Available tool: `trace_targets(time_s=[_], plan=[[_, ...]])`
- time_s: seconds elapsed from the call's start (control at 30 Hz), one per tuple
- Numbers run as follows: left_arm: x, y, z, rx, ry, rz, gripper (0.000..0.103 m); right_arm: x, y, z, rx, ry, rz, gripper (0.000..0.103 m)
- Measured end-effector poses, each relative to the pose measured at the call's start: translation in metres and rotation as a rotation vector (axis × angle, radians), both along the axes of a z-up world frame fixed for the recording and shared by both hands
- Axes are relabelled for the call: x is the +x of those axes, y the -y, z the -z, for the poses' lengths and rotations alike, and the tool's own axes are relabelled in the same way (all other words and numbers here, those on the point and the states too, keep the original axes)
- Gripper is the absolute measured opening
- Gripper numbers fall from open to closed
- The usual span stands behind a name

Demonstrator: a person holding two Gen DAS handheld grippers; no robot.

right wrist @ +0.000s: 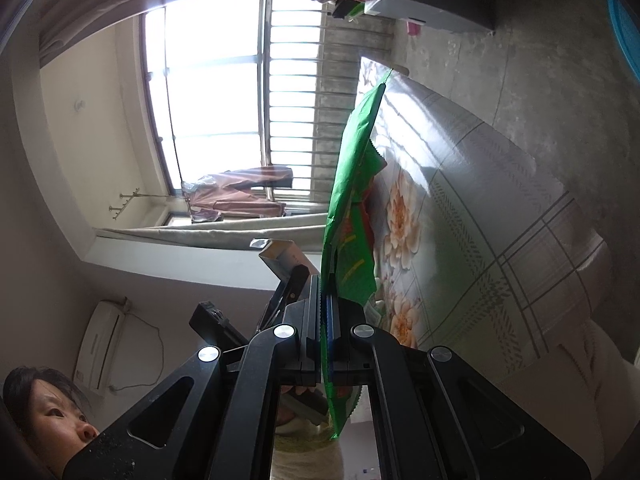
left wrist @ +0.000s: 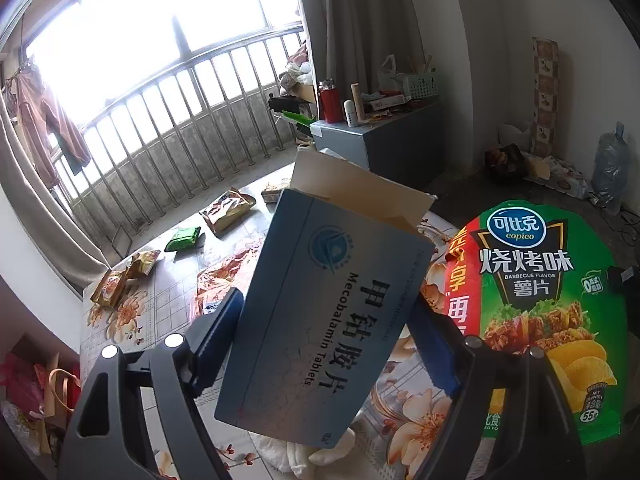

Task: Collect trash
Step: 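Carry the chip bag and tablets box over to the blue wastebasket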

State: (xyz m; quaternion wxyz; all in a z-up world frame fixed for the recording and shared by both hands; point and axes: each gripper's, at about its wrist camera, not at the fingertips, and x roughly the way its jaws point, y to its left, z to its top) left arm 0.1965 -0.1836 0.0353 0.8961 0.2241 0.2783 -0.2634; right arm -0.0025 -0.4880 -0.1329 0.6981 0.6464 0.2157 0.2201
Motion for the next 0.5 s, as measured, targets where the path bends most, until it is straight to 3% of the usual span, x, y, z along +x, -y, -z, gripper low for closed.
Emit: trace_targets(time_s=[0.23,0.5], plan=[[-0.015,0.000,-0.016,-0.025,0.040,0.006,0.079,-0.002,0.000,-0.007,-0.009,0.017,0.010,0.000],[-0.036,-0.005,-0.048,-0.132,0.032,0.057,0.079,-0.018,0.005,-0.027,-0.050,0.069,0.069,0.000]])
